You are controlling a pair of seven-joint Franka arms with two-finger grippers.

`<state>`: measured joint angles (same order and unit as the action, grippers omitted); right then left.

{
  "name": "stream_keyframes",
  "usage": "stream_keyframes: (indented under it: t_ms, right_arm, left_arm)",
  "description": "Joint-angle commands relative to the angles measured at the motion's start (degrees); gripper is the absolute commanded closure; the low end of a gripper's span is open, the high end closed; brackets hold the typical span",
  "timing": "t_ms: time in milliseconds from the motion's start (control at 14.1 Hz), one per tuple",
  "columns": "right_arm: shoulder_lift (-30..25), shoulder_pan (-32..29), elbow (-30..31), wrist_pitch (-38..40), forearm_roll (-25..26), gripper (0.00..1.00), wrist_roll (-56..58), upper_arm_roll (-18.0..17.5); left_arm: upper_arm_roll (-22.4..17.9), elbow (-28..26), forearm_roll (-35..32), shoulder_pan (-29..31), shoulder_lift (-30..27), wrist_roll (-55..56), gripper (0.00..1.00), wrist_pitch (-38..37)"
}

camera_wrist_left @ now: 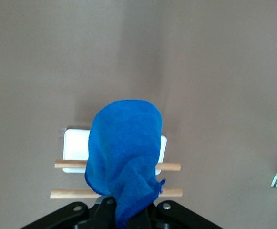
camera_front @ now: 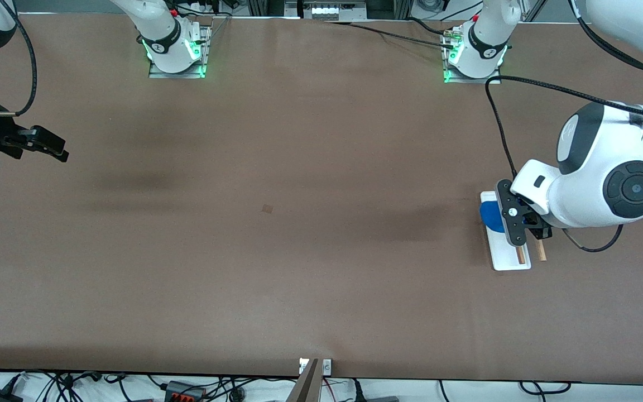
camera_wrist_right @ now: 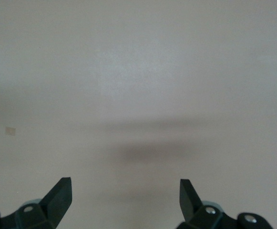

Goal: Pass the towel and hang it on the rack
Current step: 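Lower the towel onto the dowels with the left gripper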

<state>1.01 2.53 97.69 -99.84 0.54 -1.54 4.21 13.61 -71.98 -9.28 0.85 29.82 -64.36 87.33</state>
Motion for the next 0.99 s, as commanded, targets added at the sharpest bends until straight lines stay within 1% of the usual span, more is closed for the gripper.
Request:
stream_keyframes:
  t_ms: [0,142,354,567,708,921]
  right_arm:
    - [-0.48,-0.16,-0.48,0.79,0.7,0.0,1.01,-0.43]
    - [-0.48,-0.16,-0.48,0.79,0.7,0.0,1.1,-0.43]
    - [-0.39,-0.24,-0.48,0.79,0.7,0.0,1.1,-0.43]
    - [0.05,-1.2,-0.48,0.7,0.52,0.0,0.93,-0.61]
    - [0.05,-2.17,-0.48,0.7,0.26,0.0,0.84,-0.7]
    - [0.14,-2.26,-0.48,0.7,0.26,0.0,1.27,-1.13]
  left_arm:
    - [-0.16,1.23,2.17,2.04,1.11,-0.84,1.0,1.25]
    - [-0.16,0.96,2.08,2.75,1.46,-4.97,1.0,3.36]
    - [0.19,-2.28,2.34,4.78,1.38,-5.78,1.0,7.31]
    - [0.28,-2.46,2.78,4.16,1.38,-3.85,1.0,7.68]
    - [0.27,-3.95,2.6,4.69,1.12,-4.55,1.0,7.68]
    - [0.27,-4.22,2.69,5.74,-0.29,-5.43,1.0,6.98]
